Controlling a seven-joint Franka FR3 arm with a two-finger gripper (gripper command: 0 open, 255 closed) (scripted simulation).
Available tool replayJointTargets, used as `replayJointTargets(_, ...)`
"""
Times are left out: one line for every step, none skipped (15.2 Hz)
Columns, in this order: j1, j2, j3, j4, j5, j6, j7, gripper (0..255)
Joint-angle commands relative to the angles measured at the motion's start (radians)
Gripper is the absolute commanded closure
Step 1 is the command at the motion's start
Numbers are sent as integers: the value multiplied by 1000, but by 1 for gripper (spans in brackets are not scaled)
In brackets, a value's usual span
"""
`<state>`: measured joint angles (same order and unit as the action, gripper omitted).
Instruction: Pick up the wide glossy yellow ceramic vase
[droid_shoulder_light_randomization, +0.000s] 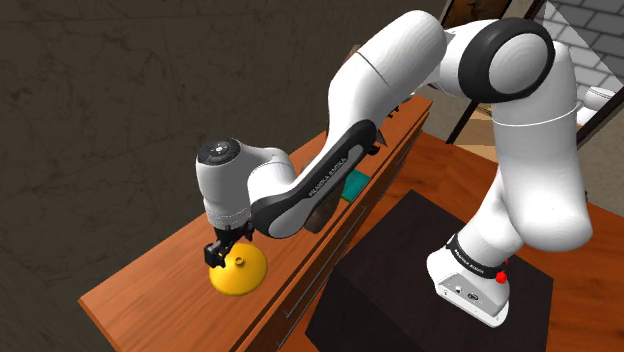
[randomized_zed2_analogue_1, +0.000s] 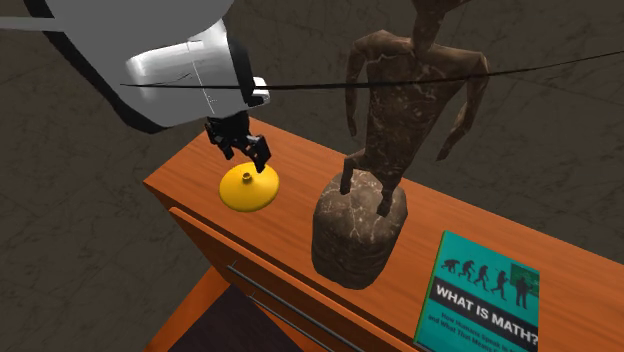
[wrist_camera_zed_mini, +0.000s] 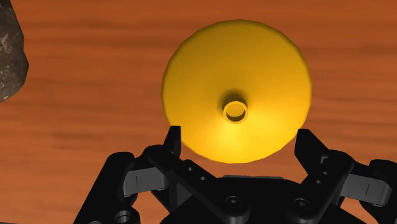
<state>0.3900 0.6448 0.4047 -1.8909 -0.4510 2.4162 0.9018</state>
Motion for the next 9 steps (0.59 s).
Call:
replayJointTargets(10,23,-10,10,-12,13,9,0)
replayJointTargets(13,34,-15,13,-17,21,13,0)
replayJointTargets(17,45,-20,16,-22,29,16,0)
replayJointTargets(21,56,-24,19,-27,36,20,0)
replayJointTargets(23,62,-27,21,-30,41,22,0)
replayJointTargets(23,62,-27,21,-30,41,22,0)
replayJointTargets(22,62,-28,20,-31,42,22,255)
replayJointTargets(23,63,-28,20,-31,42,22,255)
replayJointTargets(23,62,-28,19,-31,43,22,255)
